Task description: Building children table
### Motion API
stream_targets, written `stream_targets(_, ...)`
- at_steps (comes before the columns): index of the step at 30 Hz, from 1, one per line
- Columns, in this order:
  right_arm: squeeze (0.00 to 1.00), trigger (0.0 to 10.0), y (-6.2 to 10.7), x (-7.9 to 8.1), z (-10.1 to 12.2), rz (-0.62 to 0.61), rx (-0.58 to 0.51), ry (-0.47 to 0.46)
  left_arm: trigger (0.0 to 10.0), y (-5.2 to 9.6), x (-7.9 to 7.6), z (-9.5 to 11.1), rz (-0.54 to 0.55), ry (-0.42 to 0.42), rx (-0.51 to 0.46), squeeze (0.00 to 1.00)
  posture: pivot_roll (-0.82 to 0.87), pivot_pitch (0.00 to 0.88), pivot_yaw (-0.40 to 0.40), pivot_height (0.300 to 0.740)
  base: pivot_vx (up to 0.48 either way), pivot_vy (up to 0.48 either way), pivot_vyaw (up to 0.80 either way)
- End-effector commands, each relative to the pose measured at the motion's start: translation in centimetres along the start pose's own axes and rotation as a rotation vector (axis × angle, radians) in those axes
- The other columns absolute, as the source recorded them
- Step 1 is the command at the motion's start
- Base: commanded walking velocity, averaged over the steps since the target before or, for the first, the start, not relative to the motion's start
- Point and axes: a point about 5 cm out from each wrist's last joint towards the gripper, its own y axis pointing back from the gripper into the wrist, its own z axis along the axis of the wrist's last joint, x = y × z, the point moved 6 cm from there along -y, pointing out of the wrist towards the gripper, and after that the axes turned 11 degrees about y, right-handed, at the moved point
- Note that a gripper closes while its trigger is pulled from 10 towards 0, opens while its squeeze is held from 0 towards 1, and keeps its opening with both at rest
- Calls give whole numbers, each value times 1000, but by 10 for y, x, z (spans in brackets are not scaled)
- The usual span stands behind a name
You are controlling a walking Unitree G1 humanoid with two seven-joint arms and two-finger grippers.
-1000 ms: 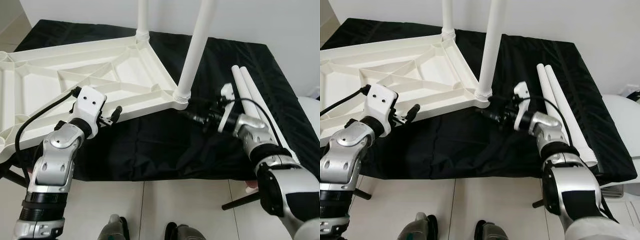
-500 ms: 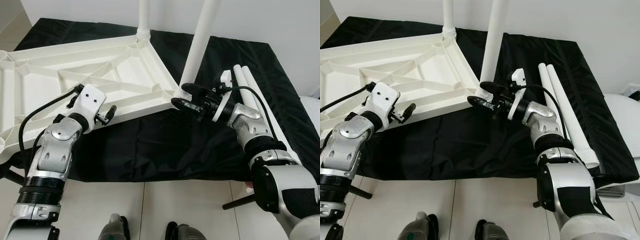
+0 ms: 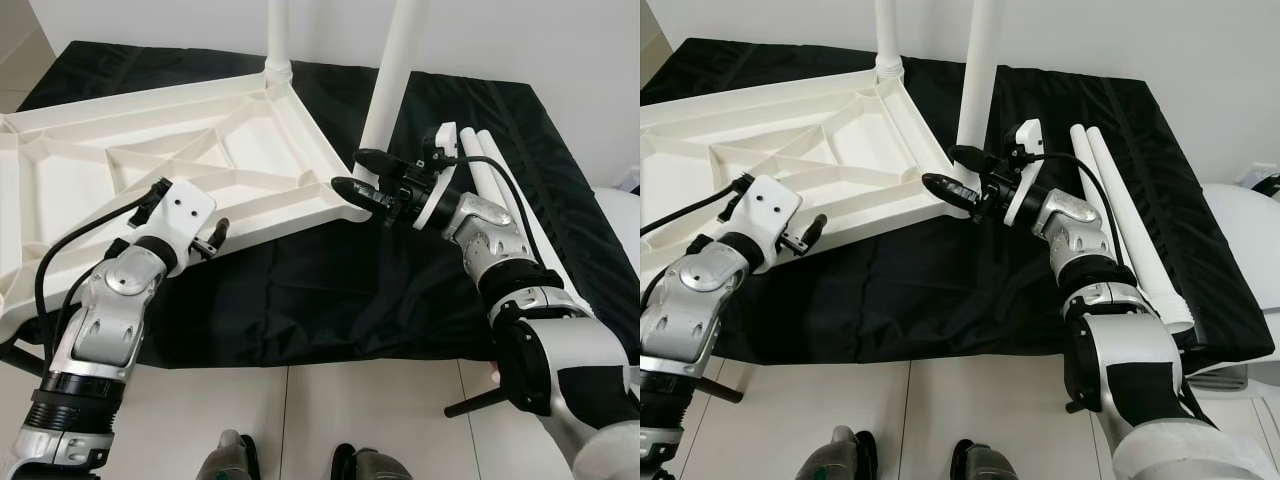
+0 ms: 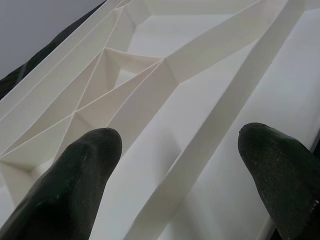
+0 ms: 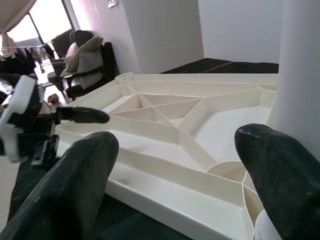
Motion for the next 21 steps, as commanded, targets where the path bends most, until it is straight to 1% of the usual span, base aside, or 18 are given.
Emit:
stream_targets(1, 0, 10000, -6, -2, 7, -4, -16, 20, 10000, 5, -51, -41, -286, 53, 167, 0, 28, 162, -35, 740, 0, 0, 0)
stream_targets(2, 0, 10000, -9, -3, 8, -23, -18, 20, 10000, 10, -66, -32, -351, 66, 142, 0, 35, 163, -37, 740, 0, 0, 0)
stream_targets(3, 0, 10000, -9, -3, 8, -23, -18, 20, 10000, 10, -66, -32, -351, 66, 142, 0, 35, 163, -37, 740, 0, 0, 0)
stream_targets(4, 0, 10000, -11, -5, 8, -38, -15, 18, 10000, 15, -79, -27, -411, 71, 128, 0, 36, 162, -37, 740, 0, 0, 0)
stream_targets(5, 0, 10000, -11, -7, 7, -53, -5, 21, 10000, 19, -88, -22, -450, 77, 120, 0, 38, 162, -38, 740, 0, 0, 0)
stream_targets(6, 0, 10000, -9, -9, 7, -64, 7, 26, 10000, 21, -94, -18, -470, 90, 111, 0, 38, 162, -37, 740, 0, 0, 0)
stream_targets(9, 0, 10000, -4, -17, 6, -104, 27, 44, 10000, 22, -101, -10, -483, 100, 99, 0, 37, 162, -35, 740, 0, 0, 0)
stream_targets(11, 0, 10000, -4, -17, 6, -104, 27, 44, 10000, 22, -101, -10, -483, 100, 99, 0, 37, 162, -35, 740, 0, 0, 0)
stream_targets(13, 0, 10000, 0, -23, 5, -145, 41, 53, 10000, 21, -107, 0, -495, 127, 74, 0, 35, 162, -31, 740, 0, 0, 0)
stream_targets(15, 0, 10000, 0, -23, 5, -145, 41, 53, 10000, 21, -107, 0, -495, 127, 74, 0, 35, 162, -31, 740, 0, 0, 0)
stream_targets(17, 0, 10000, 3, -31, 8, -203, 27, 55, 10000, 15, -110, 8, -470, 143, 53, 0, 35, 162, -29, 740, 0, 0, 0)
stream_targets(21, 0, 10000, 1, -31, 11, -209, 7, 51, 10000, 10, -108, 11, -435, 151, 44, 0, 35, 163, -26, 740, 0, 0, 0)
